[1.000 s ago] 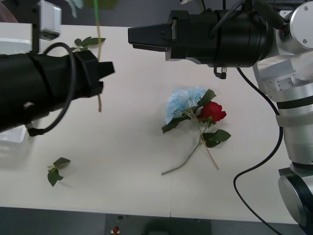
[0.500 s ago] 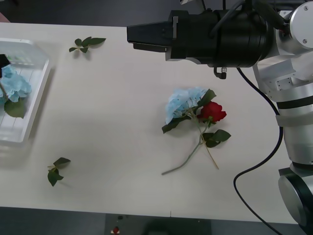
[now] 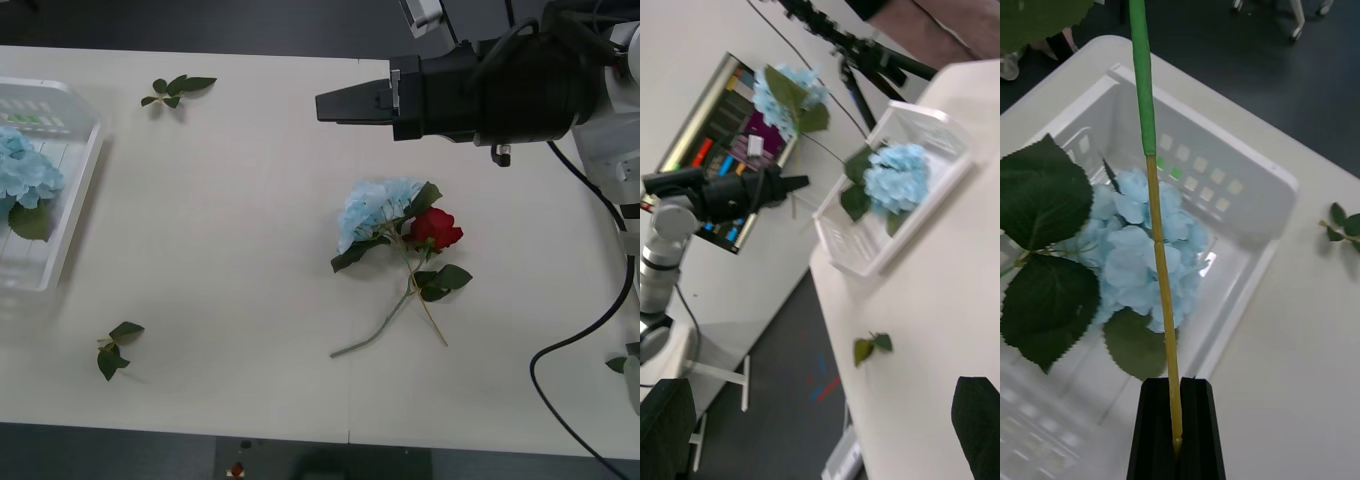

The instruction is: Put the red flowers into the right box and the blue flowers into the left box

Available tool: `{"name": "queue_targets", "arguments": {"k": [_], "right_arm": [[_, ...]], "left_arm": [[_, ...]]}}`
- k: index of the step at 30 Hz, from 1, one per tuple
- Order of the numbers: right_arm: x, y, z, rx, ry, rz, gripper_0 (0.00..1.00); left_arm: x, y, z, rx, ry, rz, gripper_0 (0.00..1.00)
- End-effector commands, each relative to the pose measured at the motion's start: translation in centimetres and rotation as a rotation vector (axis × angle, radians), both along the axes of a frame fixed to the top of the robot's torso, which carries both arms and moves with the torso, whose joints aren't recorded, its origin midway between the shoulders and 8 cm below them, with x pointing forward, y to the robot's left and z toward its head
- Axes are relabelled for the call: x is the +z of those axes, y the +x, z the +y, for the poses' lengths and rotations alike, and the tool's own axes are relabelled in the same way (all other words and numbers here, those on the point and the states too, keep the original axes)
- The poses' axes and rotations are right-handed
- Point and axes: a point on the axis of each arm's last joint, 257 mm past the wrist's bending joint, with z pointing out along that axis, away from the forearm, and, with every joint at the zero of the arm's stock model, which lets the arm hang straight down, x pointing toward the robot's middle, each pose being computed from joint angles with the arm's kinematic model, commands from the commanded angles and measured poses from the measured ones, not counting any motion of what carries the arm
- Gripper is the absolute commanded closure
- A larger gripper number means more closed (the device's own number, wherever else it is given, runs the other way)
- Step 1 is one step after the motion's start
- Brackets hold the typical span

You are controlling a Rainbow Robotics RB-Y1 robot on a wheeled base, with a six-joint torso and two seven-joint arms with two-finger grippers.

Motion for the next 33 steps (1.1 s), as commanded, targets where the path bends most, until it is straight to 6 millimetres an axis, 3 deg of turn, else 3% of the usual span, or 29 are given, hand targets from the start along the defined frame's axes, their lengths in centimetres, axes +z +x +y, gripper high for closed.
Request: {"name": "queue_targets", "arguments": {"k": [1,5,13,14,17,24,29,33], "right_arm": [[-1.8,1.0,-3.4,-0.087,-0.129,0.084,0.0],[-4.7,2.0,-6.7,-0.165,-0.271,0.142,0.0],[-9.3,3.4,-12.9,-0.318,-0.577,0.14,0.0],[-9.6,3.4,-13.3,-0.325,-0.601,0.137,0.0],[-11.2,2.6,-15.3,-0.341,-0.742,0.117,0.0],[-16.3,1.1,-16.6,-0.346,-0.904,0.104,0.0],[-20.1,0.9,-16.5,-0.348,-0.985,0.084,0.0],[-22.2,0.9,-15.6,-0.349,-1.007,0.053,0.0]], "left_arm": [[-0.1,1.5,1.4,-0.029,0.084,0.032,1.0],[-2.9,1.9,2.0,-0.023,0.096,0.098,1.0],[-6.3,2.7,2.7,-0.022,0.105,0.14,1.0],[-6.7,2.6,2.7,-0.023,0.11,0.147,0.96],[-7.3,2.5,3.1,-0.02,0.151,0.164,0.71],[-7.7,2.1,3.8,-0.005,0.157,0.175,0.47],[-6.1,2.2,4.7,0.015,0.152,0.143,0.39],[-3.9,2.6,4.3,0.006,0.103,0.09,0.31]]}}
